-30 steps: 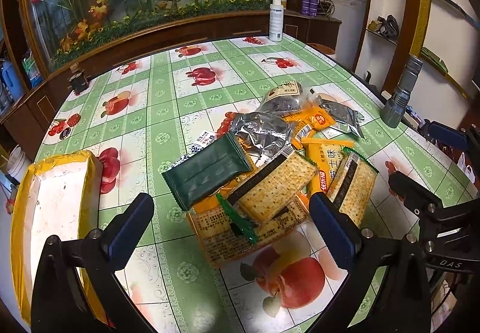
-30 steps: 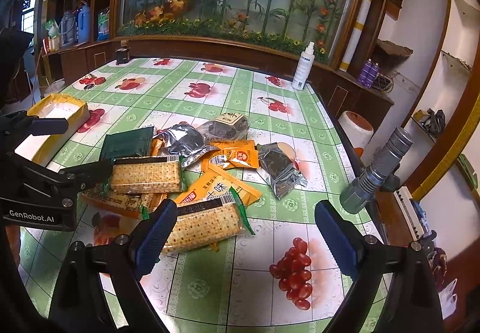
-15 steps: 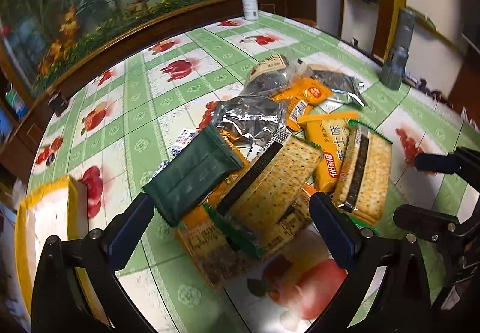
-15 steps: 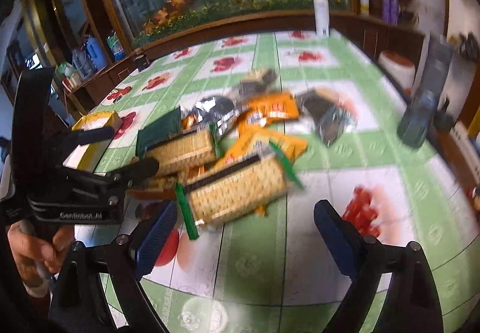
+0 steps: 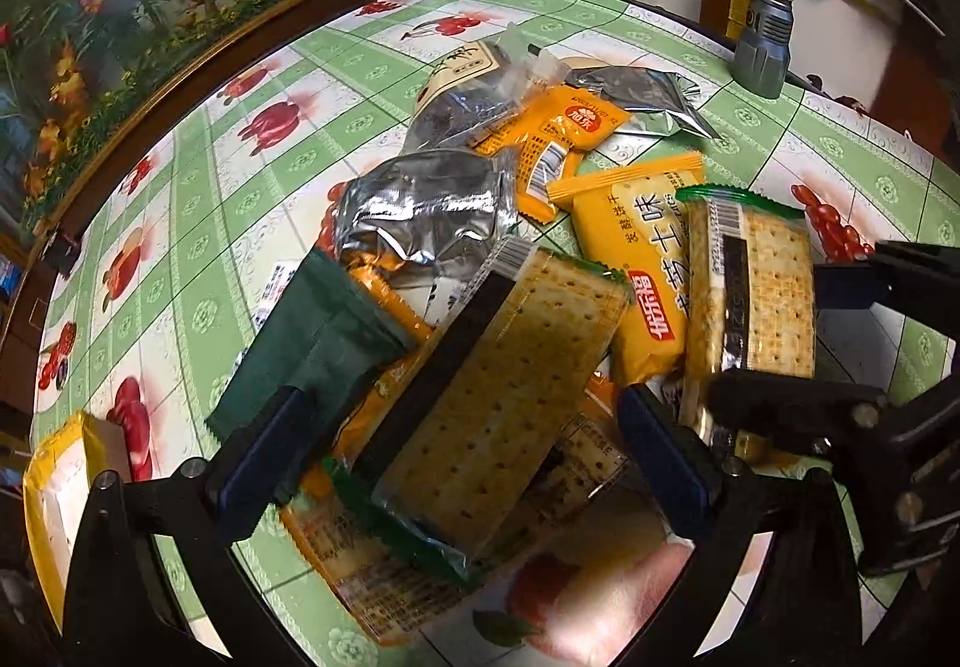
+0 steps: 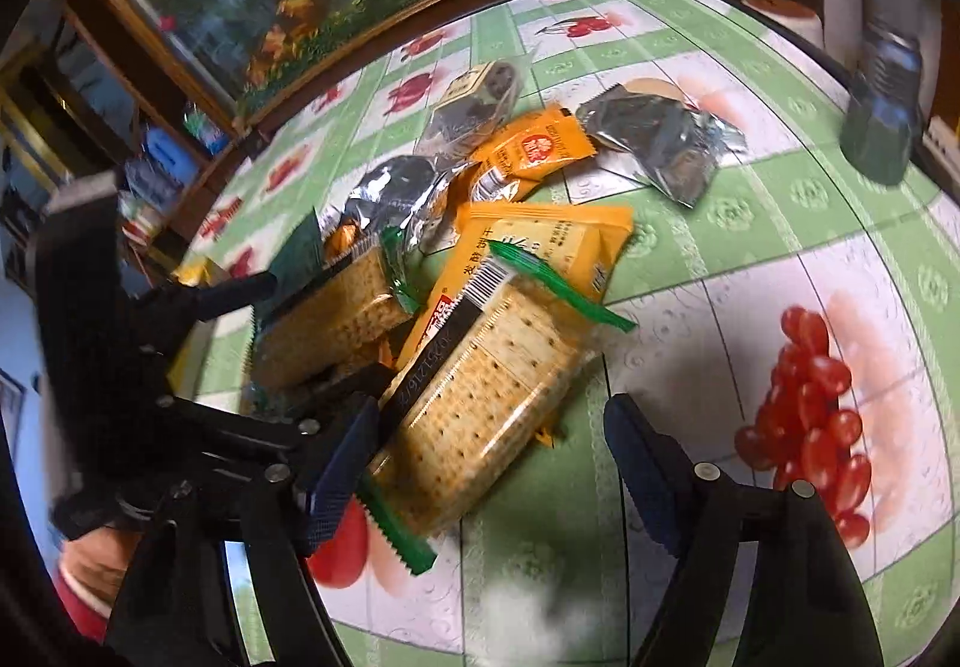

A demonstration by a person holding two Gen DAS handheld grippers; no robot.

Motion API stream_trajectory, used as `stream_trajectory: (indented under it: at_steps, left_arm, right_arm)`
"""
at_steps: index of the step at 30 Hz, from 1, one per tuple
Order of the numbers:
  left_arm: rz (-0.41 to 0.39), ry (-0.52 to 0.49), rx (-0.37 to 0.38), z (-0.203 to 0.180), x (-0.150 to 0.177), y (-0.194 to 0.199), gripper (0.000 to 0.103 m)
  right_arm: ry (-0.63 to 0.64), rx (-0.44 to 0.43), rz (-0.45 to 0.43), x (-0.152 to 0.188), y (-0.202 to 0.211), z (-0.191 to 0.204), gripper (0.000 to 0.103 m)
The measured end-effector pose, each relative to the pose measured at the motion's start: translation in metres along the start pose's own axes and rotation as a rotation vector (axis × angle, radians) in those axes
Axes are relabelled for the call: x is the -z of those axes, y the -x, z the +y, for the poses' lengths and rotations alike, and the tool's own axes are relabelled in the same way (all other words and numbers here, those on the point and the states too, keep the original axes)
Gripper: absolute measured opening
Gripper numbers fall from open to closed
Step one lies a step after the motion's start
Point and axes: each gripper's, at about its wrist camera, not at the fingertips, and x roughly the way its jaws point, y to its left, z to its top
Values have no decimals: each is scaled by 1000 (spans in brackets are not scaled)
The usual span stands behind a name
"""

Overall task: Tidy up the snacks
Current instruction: 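Grasp a cracker pack with the left gripper while the right gripper grasps another, then carry both cracker packs to the yellow tray and release them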

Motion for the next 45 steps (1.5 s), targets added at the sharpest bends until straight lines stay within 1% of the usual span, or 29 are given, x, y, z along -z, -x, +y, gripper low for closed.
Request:
stream_trajectory:
  at_steps: [1,2,3,4,5,6,7,8,9,11,12,14,16,18,19,20,21,23,26,28,30,33,36,38,42,45]
  left_arm:
    - [-1,16,10,1,3,3,94]
    - [2,37,28,2,7,6,86]
    - [5,57,50,3,10,8,76]
    - [3,76,70,4,14,11,73]
    - [-4,86,70,3,17,15,68]
    - [-4,87,68,0,19,17,62]
    - [-3,84,65,-3,20,19,60]
    - [0,80,68,-7,22,23,51]
    - [2,77,71,-10,23,26,48]
    - [14,78,90,-16,22,29,48]
    - [20,85,91,-17,20,28,48]
    - [41,118,74,-12,13,23,48]
    - [59,139,64,-7,8,18,48]
    - [58,156,58,-5,5,16,48]
    - [61,166,59,-4,4,14,47]
    - [51,175,54,-4,5,15,44]
    - [43,182,59,-3,6,16,44]
    - [11,217,83,1,10,23,44]
    - [-52,264,109,9,20,41,44]
    - [-96,306,126,18,28,56,44]
    - [-138,368,137,32,41,73,44]
    - [-177,480,95,57,69,96,44]
    - [-204,620,44,92,108,116,44]
    - [-207,702,-28,115,136,129,44]
    - [-210,834,-152,154,185,147,44]
    - [-188,927,-208,178,215,148,44]
  right_arm:
    - [22,1,-7,-1,1,1,76]
    - [56,6,-16,-2,2,3,72]
    - [79,13,-22,-2,4,4,69]
    - [95,17,-25,-3,6,4,67]
    - [104,12,-24,-4,7,2,64]
    - [109,8,-19,-4,8,0,62]
    - [112,6,-15,-5,8,-1,61]
    - [110,3,-11,-6,9,-3,60]
    - [105,0,-8,-7,9,-5,60]
    - [92,-19,17,-10,5,-5,61]
    - [82,-23,28,-12,3,-4,64]
    - [89,-21,26,-15,0,-1,63]
    - [93,-34,25,-16,0,-1,58]
    - [106,-50,21,-14,4,-3,49]
    - [110,-55,20,-12,6,-5,46]
    - [109,-63,19,-11,8,-8,42]
    - [101,-72,15,-9,11,-11,31]
    - [80,-113,3,-7,18,-19,20]
    - [66,-164,-12,-6,27,-24,20]
    - [41,-257,-17,-6,33,-25,20]
    - [40,-317,-28,-6,41,-18,20]
    - [55,-387,-23,-7,45,0,20]
    - [91,-453,13,-7,37,28,20]
    - [108,-516,52,-6,25,51,20]
    - [179,-620,118,-4,3,111,19]
    - [235,-690,158,-4,-15,161,19]
